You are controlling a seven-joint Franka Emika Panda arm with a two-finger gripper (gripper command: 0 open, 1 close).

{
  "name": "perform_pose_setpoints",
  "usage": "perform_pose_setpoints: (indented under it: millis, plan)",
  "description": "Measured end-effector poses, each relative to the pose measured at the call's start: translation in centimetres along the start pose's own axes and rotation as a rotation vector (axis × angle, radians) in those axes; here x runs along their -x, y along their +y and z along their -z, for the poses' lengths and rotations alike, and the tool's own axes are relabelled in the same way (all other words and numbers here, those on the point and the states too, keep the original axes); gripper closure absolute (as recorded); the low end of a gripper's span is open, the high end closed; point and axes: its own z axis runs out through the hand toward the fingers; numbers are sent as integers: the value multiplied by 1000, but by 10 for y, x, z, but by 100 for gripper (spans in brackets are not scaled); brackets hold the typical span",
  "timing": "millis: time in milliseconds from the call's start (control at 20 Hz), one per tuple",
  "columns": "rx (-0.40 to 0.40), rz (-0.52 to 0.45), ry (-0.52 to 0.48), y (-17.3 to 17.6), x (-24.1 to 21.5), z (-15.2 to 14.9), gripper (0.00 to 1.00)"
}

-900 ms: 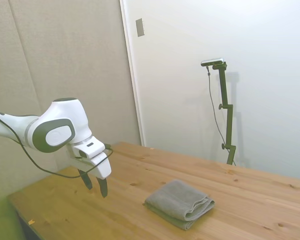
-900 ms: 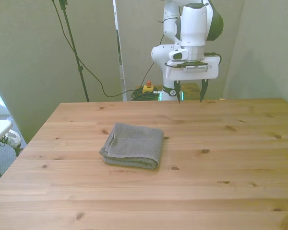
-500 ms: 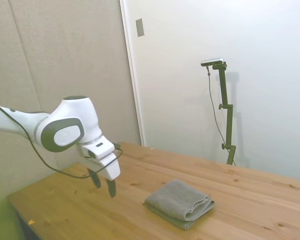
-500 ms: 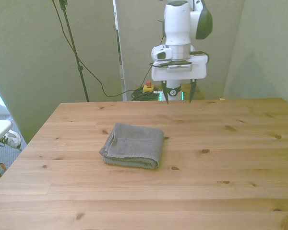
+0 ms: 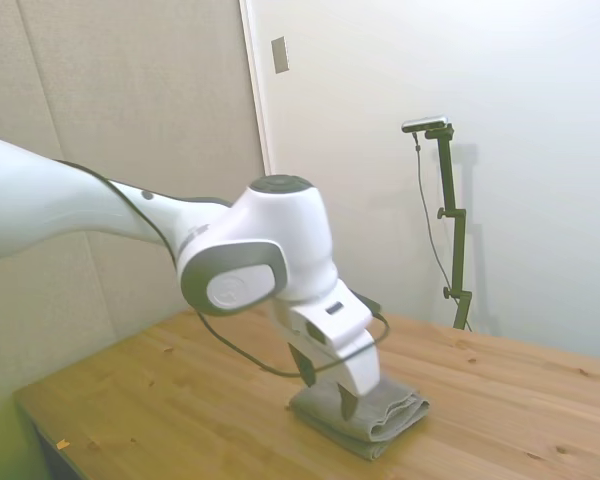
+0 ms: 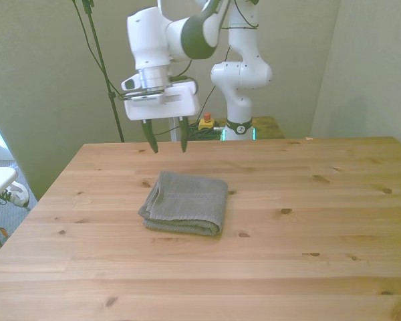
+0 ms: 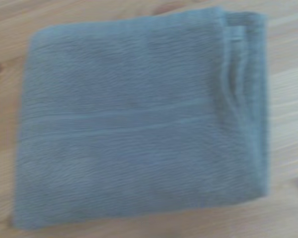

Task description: Unfold the towel

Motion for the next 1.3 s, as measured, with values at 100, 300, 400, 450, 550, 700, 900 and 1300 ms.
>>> perform_pose_setpoints:
  millis: [100,300,400,450,550,700,900,1300]
  plan:
    - [-47,-10,-18,17,-21,-12,0]
    - [-127,-1,-38,20,-39,-31,0]
    - [-166,24,-52,17,-41,-37,0]
    - [-180,39,-79,15,-38,-42,0]
    - [-194,61,-126,11,-32,-51,0]
    - [-204,81,-162,5,-27,-58,0]
    - [-216,83,-185,5,-28,-60,0]
    - [-217,91,-202,10,-32,-63,100]
